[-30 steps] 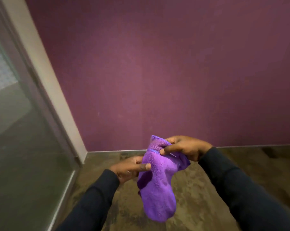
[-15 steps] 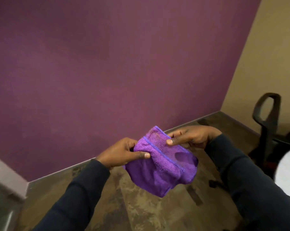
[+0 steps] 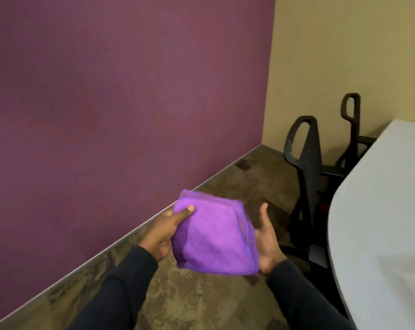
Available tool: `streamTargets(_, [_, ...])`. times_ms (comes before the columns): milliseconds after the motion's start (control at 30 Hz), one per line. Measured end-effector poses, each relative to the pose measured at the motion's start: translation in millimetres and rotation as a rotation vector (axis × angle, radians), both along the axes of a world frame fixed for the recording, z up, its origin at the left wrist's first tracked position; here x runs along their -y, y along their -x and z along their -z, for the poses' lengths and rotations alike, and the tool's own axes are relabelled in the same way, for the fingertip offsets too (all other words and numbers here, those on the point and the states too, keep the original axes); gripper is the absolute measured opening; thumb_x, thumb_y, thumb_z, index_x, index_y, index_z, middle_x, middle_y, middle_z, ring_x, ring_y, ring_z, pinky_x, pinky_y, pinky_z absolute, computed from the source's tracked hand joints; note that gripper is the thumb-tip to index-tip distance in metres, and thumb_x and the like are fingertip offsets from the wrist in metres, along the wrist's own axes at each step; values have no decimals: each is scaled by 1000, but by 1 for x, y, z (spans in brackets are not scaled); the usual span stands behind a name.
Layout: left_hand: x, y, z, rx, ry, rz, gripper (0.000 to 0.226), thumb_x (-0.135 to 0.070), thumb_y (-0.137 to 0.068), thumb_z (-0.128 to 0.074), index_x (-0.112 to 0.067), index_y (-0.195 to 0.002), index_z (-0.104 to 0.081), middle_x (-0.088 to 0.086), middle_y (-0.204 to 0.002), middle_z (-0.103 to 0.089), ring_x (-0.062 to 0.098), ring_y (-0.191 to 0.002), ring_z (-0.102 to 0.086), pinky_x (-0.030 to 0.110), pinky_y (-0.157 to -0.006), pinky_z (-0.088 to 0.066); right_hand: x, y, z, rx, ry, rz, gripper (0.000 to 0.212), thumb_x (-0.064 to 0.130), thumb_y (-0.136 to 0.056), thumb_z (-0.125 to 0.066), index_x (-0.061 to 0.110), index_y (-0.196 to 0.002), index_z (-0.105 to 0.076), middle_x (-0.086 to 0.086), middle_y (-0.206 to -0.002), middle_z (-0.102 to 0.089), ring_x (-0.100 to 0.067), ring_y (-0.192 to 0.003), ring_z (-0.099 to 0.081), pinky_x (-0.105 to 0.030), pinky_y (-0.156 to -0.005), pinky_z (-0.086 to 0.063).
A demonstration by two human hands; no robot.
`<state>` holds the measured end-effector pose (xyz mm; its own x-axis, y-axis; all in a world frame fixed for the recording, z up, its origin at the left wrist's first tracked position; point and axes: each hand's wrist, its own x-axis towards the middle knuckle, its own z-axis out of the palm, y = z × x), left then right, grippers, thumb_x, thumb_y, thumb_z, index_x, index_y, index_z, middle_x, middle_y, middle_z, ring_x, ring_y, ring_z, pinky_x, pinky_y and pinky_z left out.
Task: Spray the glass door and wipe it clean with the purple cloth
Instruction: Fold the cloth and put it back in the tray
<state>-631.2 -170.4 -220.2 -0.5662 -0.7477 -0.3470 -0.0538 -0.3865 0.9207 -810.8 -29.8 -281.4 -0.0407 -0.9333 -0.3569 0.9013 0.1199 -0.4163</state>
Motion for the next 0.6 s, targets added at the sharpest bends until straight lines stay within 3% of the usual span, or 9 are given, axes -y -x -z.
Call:
streamTargets(67, [13, 19, 25, 93, -35, -14, 32, -19, -92, -71, 3, -116, -69, 16, -97, -76, 24, -83, -72, 30, -71, -57, -4, 5, 19, -2, -2, -11, 101, 86, -80, -52, 6, -142, -58, -20, -148, -55, -35, -136, -54, -52, -115, -41])
streamTargets(200, [32, 64, 60, 190, -83, 38, 26, -15, -92, -72, 5, -108, -72, 13, -84, -78, 21, -69, -73, 27, -60, -57, -1, 28, 36, -188, -245, 24, 42, 23, -89, -76, 4, -126, -71, -20, -124, -72, -32, -105, -74, -44, -89, -60])
streamTargets(300, [42, 100, 72, 245, -39, 97, 19, -17, -92, -72, -1, -103, -74, 3, -74, -77, 15, -65, -70, 22, -55, -53, 0, 57, 37, -312, -454, 156, 24, 2, -88, -70, -1, -112, -72, -18, -98, -78, -30, -80, -77, -40, -66, -63])
streamTargets(333, [43, 111, 73, 266, -19, 123, 17, -19, -92, -72, -5, -102, -75, -1, -71, -77, 15, -66, -69, 22, -53, -51, -1, 66, 37, -356, -502, 235, 23, 0, -89, -70, -4, -112, -71, -17, -93, -79, -30, -79, -76, -39, -65, -62])
streamTargets(400, [43, 137, 71, 285, 3, 160, 16, -22, -92, -73, -9, -102, -73, -1, -76, -78, 20, -77, -68, 25, -59, -51, -6, 83, 38, -494, -568, 386, 31, 2, -89, -72, -5, -120, -69, -14, -96, -79, -29, -89, -73, -38, -76, -60])
streamTargets(467, [37, 161, 65, 294, 29, 201, 39, -26, -90, -76, -6, -122, -63, 12, -114, -74, 26, -98, -67, 31, -75, -53, -17, 95, 34, -694, -601, 447, 47, 6, -90, -74, -1, -134, -61, -12, -119, -74, -26, -104, -70, -37, -90, -58])
streamTargets(533, [27, 183, 58, 347, 101, 298, 80, -32, -88, -78, -10, -152, -37, 15, -146, -53, 29, -124, -57, 34, -90, -50, -34, 110, 27, -891, -674, 463, 81, 14, -88, -79, 11, -156, -35, -5, -145, -54, -24, -130, -56, -40, -111, -47])
streamTargets(600, [13, 202, 51, 324, 220, 439, 82, -32, -86, -80, -21, -155, -36, 9, -152, -46, 26, -134, -49, 35, -100, -47, -55, 124, 16, -1006, -666, 464, 100, 20, -86, -81, 24, -163, -17, -4, -155, -42, -19, -140, -44, -40, -119, -38])
